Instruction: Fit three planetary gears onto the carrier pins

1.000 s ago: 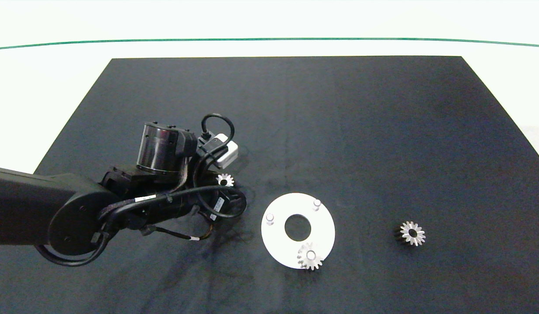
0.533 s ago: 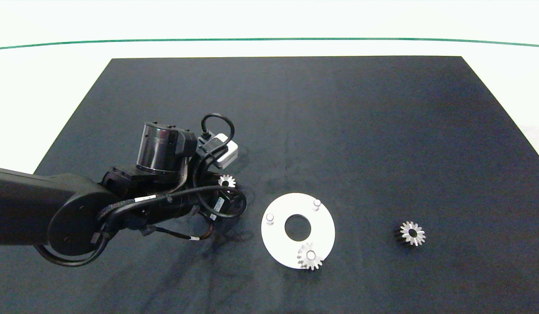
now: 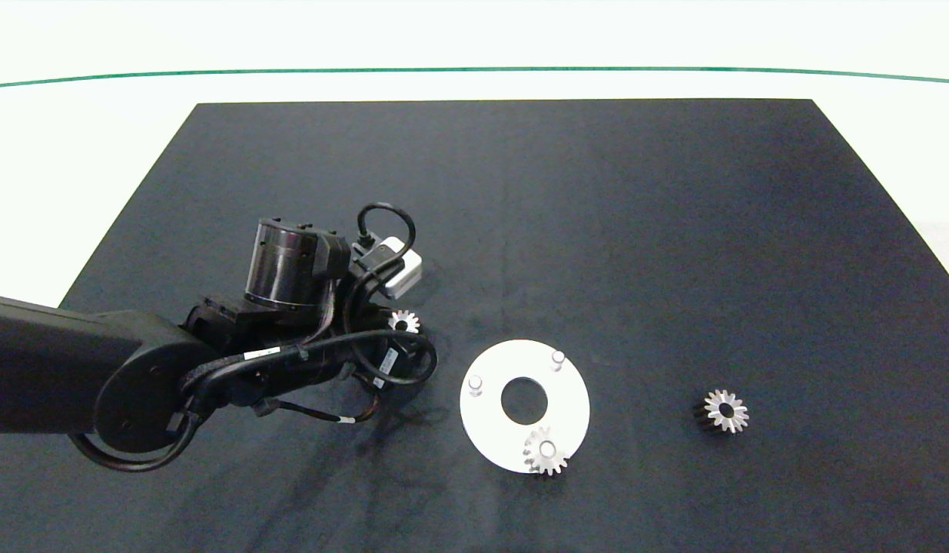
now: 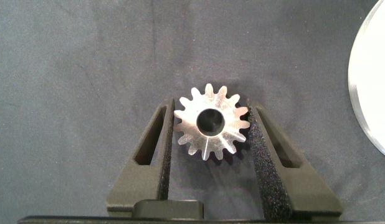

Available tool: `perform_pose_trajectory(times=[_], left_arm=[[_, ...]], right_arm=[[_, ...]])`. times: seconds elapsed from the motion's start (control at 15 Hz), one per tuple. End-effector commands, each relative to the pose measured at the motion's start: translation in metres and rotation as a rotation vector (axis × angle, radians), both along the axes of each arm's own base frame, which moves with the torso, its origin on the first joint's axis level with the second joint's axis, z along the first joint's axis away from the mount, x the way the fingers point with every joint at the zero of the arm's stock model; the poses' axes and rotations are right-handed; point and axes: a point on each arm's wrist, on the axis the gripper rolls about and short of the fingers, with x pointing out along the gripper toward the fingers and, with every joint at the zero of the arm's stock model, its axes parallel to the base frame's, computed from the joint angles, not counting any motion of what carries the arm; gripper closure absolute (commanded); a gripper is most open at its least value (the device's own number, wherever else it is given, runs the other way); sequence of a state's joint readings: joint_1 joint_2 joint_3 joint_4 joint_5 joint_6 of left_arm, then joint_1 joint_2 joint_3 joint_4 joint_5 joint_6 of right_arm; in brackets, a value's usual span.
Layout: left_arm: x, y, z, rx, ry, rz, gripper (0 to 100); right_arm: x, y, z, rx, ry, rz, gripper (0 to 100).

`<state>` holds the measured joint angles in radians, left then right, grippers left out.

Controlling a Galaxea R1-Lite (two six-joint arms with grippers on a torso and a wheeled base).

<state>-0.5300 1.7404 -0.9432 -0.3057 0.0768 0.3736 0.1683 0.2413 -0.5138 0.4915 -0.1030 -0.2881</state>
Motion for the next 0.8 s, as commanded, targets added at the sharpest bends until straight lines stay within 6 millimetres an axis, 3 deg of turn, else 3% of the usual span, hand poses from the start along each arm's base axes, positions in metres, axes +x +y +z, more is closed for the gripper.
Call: perform_pose_trajectory(times=[0.07,0.8], left_arm=[[0.0012,-0.0004,-0.0010,0.009,0.000,-0.002,70],[0.0006,0.0005,-0.0018,0.011,0.004,-0.002,92]], right_arm=[[0.0000,0.0000,0.0002,-0.002,0.002,0.001,0],[-0.0001,0.0000,-0.0003,-0.002,0.002,0.001,0]])
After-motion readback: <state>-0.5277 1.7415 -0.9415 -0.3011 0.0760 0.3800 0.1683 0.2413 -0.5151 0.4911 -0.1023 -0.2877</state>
